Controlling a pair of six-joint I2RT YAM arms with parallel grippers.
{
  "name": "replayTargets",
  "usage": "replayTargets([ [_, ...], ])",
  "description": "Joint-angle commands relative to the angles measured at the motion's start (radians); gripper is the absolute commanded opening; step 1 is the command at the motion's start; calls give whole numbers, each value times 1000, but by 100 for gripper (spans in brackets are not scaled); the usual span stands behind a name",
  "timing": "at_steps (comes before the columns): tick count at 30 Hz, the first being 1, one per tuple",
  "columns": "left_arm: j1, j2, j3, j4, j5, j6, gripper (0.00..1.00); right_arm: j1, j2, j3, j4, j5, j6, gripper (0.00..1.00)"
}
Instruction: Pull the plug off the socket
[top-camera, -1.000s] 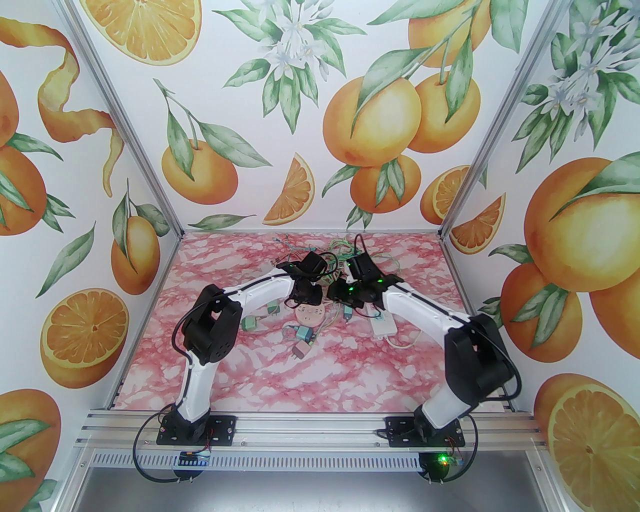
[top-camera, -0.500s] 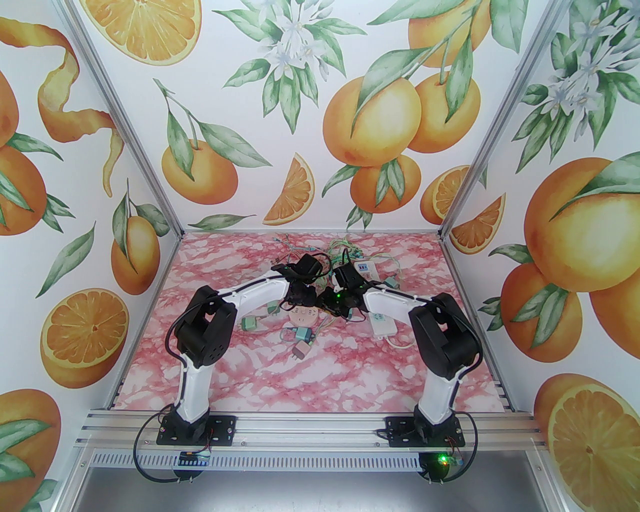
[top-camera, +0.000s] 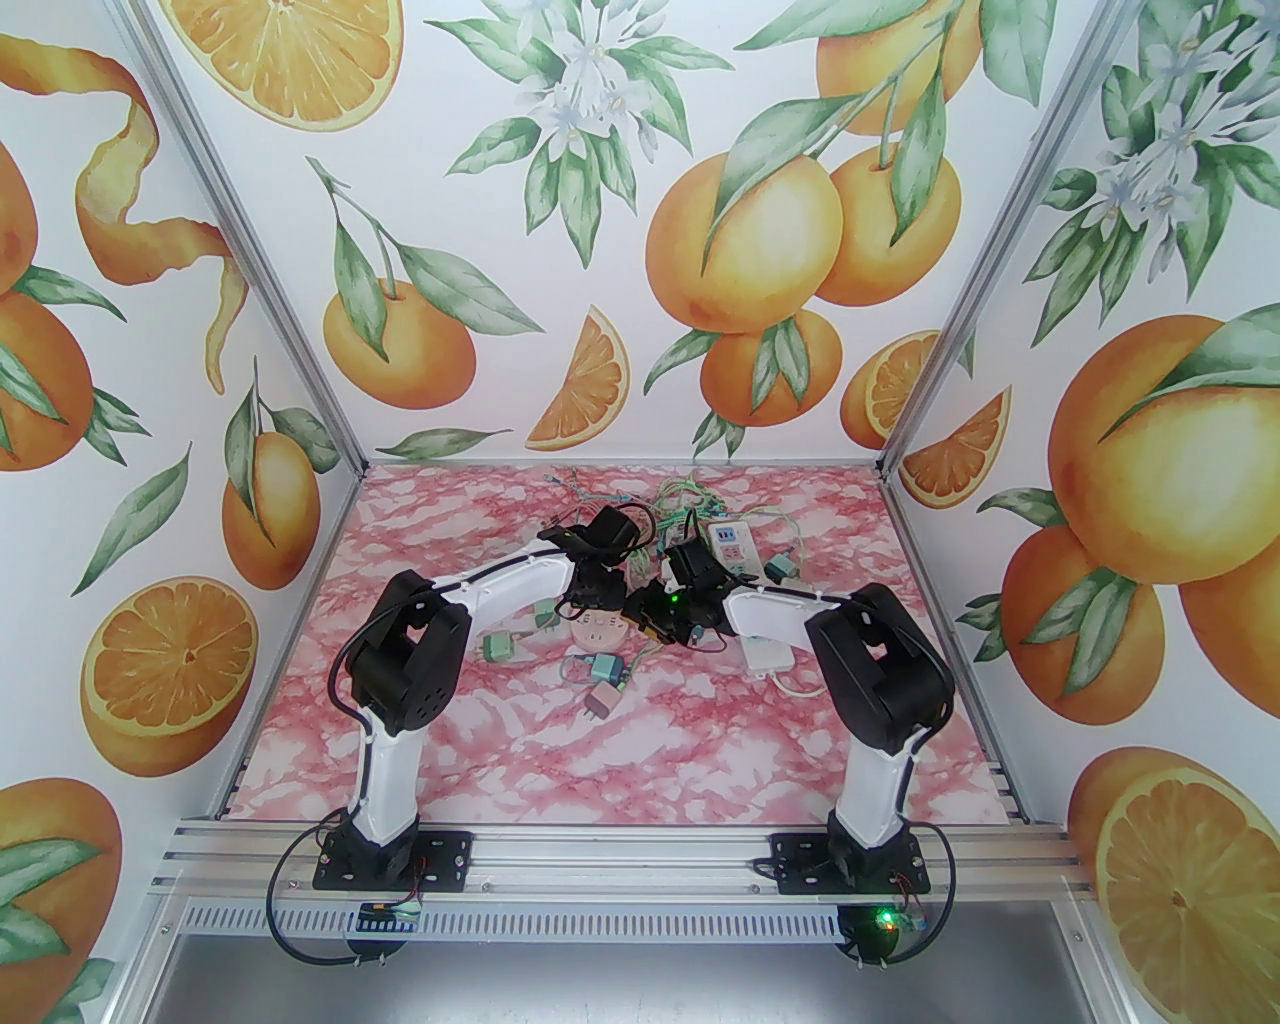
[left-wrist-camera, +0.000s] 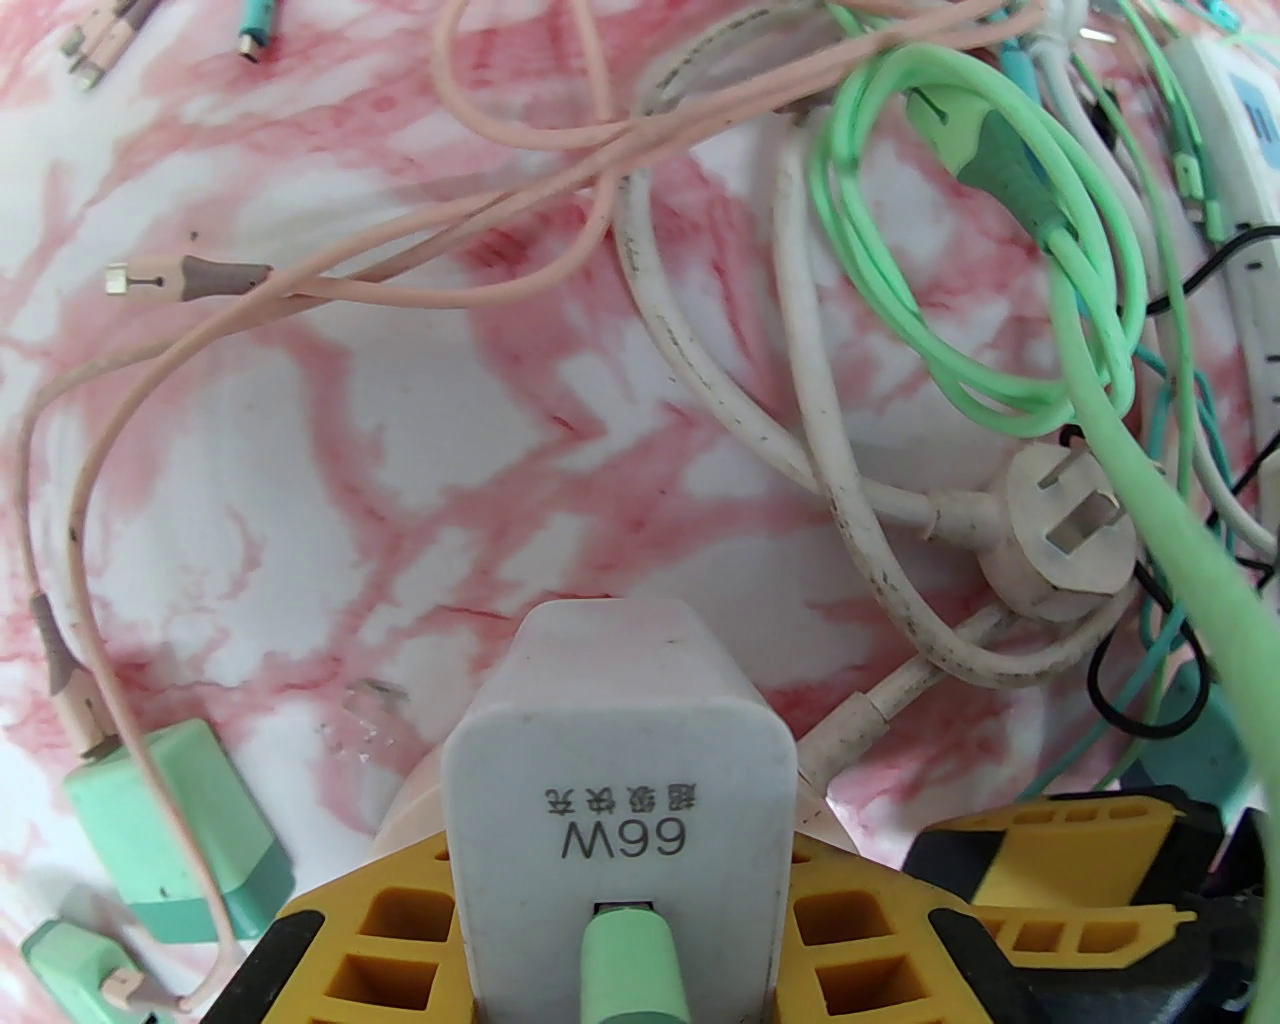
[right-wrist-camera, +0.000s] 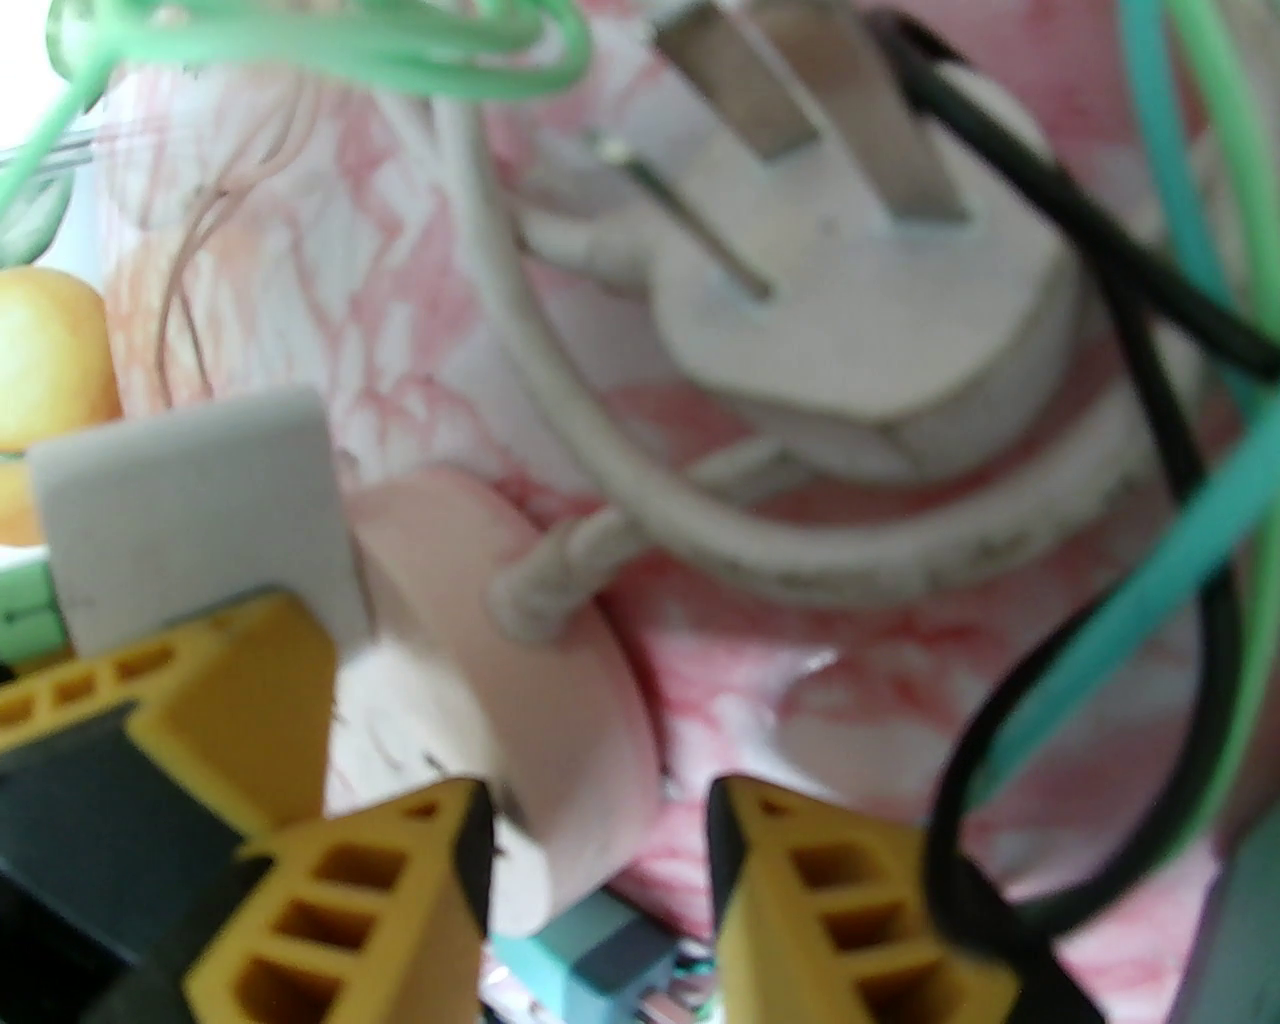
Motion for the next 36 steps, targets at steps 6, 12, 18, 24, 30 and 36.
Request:
replayTargets([
  [6, -6, -23, -29, 39, 36, -61, 20, 34, 10, -55, 149, -112, 54, 40],
  [12, -6, -22, -34, 48, 28, -106, 19, 48, -24, -96, 256, -138, 78, 44],
  [18, -5, -21, -34, 43, -28, -163, 19, 55, -33, -135, 323, -81, 117, 45],
  [24, -5, -11, -25, 50, -59, -234, 20, 67, -57, -165, 331, -12, 126, 46],
  [30, -8, 3, -2, 49, -74, -277, 20, 78, -110, -214, 337, 64, 125, 47],
  [36, -19, 8, 11, 46, -78, -279, 20, 98, -96, -227, 376, 83, 150, 48],
])
